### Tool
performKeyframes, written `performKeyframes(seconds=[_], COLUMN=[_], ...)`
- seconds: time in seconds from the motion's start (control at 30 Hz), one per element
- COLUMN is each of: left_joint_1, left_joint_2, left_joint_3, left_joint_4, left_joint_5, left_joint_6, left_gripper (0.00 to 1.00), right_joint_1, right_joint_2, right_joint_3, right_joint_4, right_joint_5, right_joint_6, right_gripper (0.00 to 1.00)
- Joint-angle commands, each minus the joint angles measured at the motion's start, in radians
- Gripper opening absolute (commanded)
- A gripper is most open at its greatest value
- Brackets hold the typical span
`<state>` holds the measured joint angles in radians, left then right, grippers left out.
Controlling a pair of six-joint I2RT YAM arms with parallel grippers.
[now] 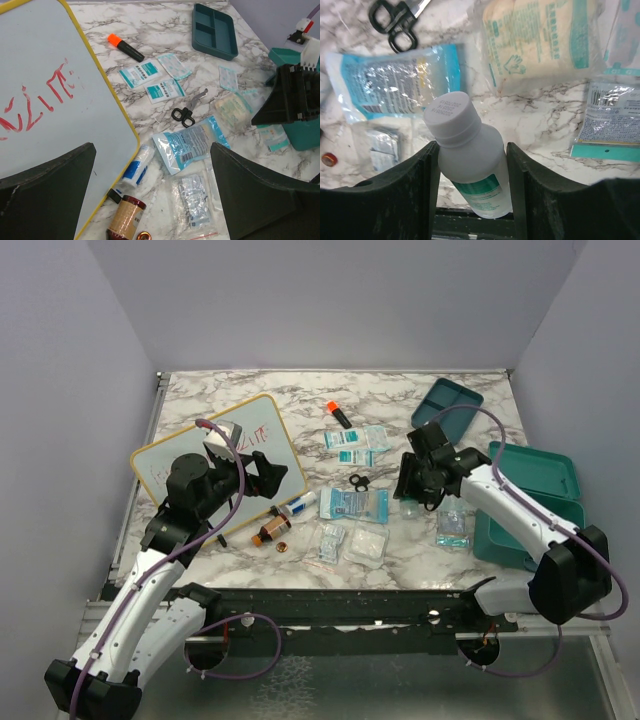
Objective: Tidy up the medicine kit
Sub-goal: Pick up the pill bottle at the center of the board, then place the pill bottle in the medicine box.
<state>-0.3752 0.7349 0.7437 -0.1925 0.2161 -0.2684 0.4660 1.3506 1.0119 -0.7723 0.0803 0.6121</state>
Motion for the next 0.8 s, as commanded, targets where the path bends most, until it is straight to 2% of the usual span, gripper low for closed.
performKeyframes(seconds=[0.0, 0.33, 0.47, 0.77], left_joint_1=[-0.005, -0.005, -0.007, -0.026], left_joint_2=[-0.013, -0.011, -0.015, -0.014], left_joint_3=[-0.012, -0.015, -0.015, -0.015], left_joint_4=[-0.010, -0.010, -0.010, -0.012], left_joint_5=[-0.017, -0.018, -0.019, -0.018], left_joint_6=[0.008, 0.007, 0.008, 0.007], left_gripper=[0.99, 0.99, 0.99, 0.99], right_joint_1=[0.004, -0.047, -0.099, -0.203], right_joint_2=[-0.026, -0.066, -0.103, -0.233], right_joint_3=[0.139, 0.331, 0.362, 0.369], right_joint_4=[-0.092, -0.233, -0.320, -0.506], right_joint_5=[0.162, 0.387, 0.449, 0.693], right_joint_6=[0.102, 0.228, 0.304, 0.486], right_gripper=[0.32, 0.31, 0.30, 0.30])
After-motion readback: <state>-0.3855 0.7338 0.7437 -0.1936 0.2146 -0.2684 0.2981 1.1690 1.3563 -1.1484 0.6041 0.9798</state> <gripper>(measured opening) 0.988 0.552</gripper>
